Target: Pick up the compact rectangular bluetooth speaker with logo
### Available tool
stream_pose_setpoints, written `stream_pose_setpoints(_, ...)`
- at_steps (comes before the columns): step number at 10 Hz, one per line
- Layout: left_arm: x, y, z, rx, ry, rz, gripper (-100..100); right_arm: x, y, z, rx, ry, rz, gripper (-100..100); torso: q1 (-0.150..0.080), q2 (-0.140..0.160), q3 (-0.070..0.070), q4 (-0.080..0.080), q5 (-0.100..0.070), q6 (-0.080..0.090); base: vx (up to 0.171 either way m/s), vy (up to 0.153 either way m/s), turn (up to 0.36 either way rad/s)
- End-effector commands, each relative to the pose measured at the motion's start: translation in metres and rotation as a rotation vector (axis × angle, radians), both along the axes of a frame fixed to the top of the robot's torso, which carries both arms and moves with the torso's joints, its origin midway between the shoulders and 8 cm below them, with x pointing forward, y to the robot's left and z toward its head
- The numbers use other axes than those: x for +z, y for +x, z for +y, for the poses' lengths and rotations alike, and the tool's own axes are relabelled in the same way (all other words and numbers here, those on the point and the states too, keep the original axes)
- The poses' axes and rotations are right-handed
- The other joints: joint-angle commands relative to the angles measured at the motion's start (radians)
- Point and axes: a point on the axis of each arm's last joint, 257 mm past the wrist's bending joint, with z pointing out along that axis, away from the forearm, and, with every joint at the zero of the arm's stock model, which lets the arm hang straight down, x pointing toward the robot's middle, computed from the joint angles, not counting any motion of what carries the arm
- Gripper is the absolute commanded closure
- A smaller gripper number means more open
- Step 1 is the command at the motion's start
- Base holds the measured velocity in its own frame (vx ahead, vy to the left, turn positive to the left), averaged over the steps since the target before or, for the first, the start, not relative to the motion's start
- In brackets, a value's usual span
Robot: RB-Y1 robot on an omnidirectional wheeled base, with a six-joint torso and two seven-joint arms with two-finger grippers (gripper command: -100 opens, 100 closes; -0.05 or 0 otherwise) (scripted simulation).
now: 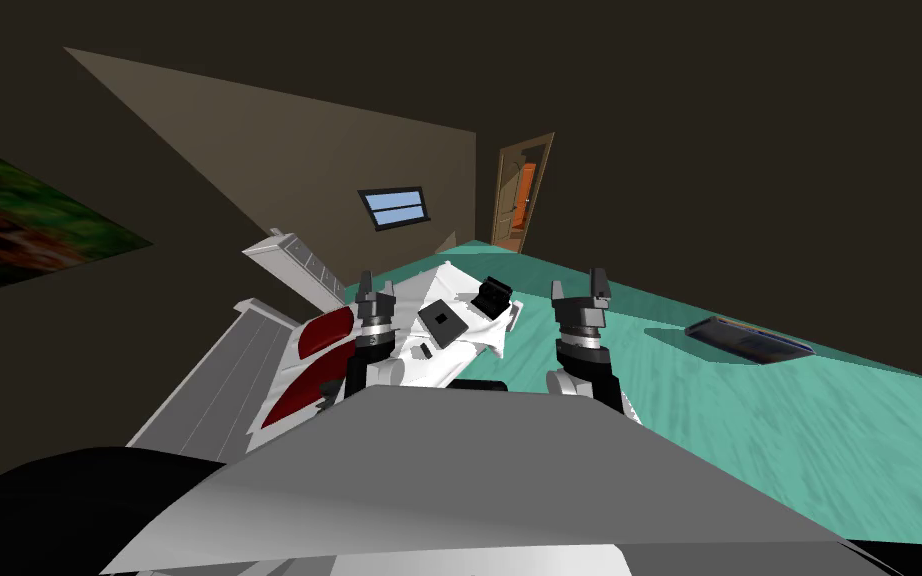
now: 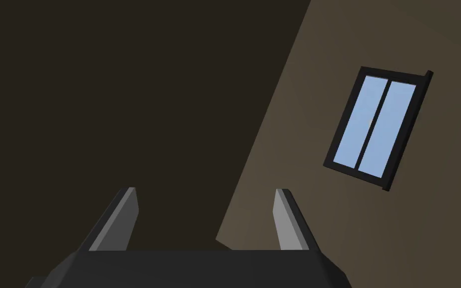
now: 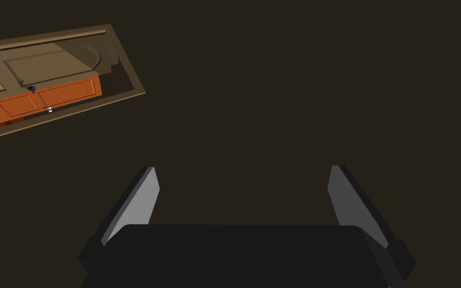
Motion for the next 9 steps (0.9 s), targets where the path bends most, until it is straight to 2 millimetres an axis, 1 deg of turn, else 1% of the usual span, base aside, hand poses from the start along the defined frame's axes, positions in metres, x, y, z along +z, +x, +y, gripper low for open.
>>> stream_pose_setpoints(1,-0.009,0.006,-0.002,-0.003,0.048,0.028,-100,0.0,0.0,0.0,0.0,0.0,0.0,0,0.0,0.0,0.0,0.0,0.0,0.0,-0.006,0.011,-0.023)
stream_pose_setpoints(2,-0.022,0.013,-0.003,0.0,0.104,0.066,-100,0.0,0.0,0.0,0.0,0.0,0.0,0,0.001,0.0,0.0,0.0,0.0,0.0,-0.025,0.041,-0.046)
stream_pose_setpoints(4,-0.041,0.023,-0.002,0.008,0.168,0.117,-100,0.0,0.0,0.0,0.0,0.0,0.0,0,0.004,0.002,0.001,0.0,0.001,0.0,-0.027,0.056,-0.04)
stream_pose_setpoints(6,-0.066,0.034,0.001,0.021,0.238,0.182,-100,0.0,0.0,0.0,0.0,0.0,0.0,0,0.003,0.001,0.001,0.0,0.001,0.0,-0.014,0.035,-0.051)
stream_pose_setpoints(7,-0.066,0.034,0.001,0.021,0.238,0.182,-100,0.0,0.0,0.0,0.0,0.0,0.0,0,0.003,0.001,0.0,0.0,0.001,0.0,-0.008,0.028,-0.017)
stream_pose_setpoints(9,-0.094,0.045,0.006,0.035,0.311,0.254,-100,0.0,0.0,0.0,0.0,0.0,0.0,0,0.002,0.0,0.0,0.0,0.001,0.0,-0.003,0.031,-0.044)
